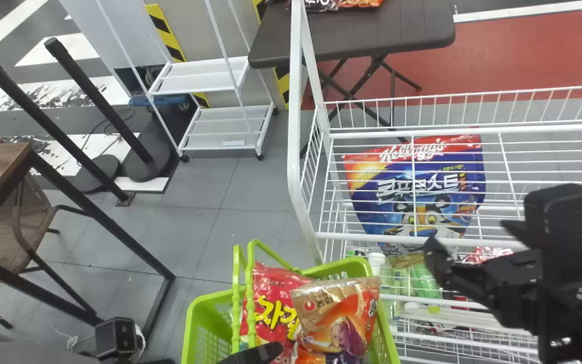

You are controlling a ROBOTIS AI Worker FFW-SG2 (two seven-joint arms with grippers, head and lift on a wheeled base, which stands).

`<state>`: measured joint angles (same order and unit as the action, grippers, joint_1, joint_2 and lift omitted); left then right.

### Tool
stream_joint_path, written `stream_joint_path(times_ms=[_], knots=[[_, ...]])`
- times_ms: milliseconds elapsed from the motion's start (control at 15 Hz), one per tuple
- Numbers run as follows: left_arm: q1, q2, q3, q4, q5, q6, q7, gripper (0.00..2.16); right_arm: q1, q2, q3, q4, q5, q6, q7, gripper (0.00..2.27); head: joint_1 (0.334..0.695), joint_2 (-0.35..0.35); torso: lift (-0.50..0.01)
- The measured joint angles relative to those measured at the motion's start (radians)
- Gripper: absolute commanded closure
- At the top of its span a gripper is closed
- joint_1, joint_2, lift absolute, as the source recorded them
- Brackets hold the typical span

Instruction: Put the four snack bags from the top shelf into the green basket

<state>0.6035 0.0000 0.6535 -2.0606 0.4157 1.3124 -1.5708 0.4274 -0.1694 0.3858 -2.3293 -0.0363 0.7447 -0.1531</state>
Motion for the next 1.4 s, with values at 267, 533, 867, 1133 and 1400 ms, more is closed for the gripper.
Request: stream_joint_path(times_ms=[267,533,867,1133,1400], knots=[[-0.001,0.0,0.003,-0.001,0.0,0.0,0.0,2.15,0.122,-0.001,-0.095,0.138,0.092,-0.461,0.0,0.04,0.695,0.222,-0.001],[0.002,0.0,0.003,-0.003,0.0,0.0,0.0,2.15,0.223,0.035,-0.241,0.244,0.062,-0.763,0.087,0.04,0.695,0.125,-0.001],[0.011,0.0,0.004,-0.007,-0.005,0.0,0.0,2.15,0.29,0.112,-0.343,0.286,0.031,-0.85,0.174,0.04,0.695,0.054,-0.001],[0.019,0.0,0.009,-0.003,0.0,0.0,0.0,2.15,0.308,0.135,-0.345,0.286,0.03,-0.907,0.174,0.04,0.695,0.056,-0.001],[0.025,0.0,0.027,-0.003,0.009,-0.002,0.0,2.15,0.315,0.138,-0.328,0.271,0.03,-0.911,0.175,0.04,0.695,0.085,-0.001]])
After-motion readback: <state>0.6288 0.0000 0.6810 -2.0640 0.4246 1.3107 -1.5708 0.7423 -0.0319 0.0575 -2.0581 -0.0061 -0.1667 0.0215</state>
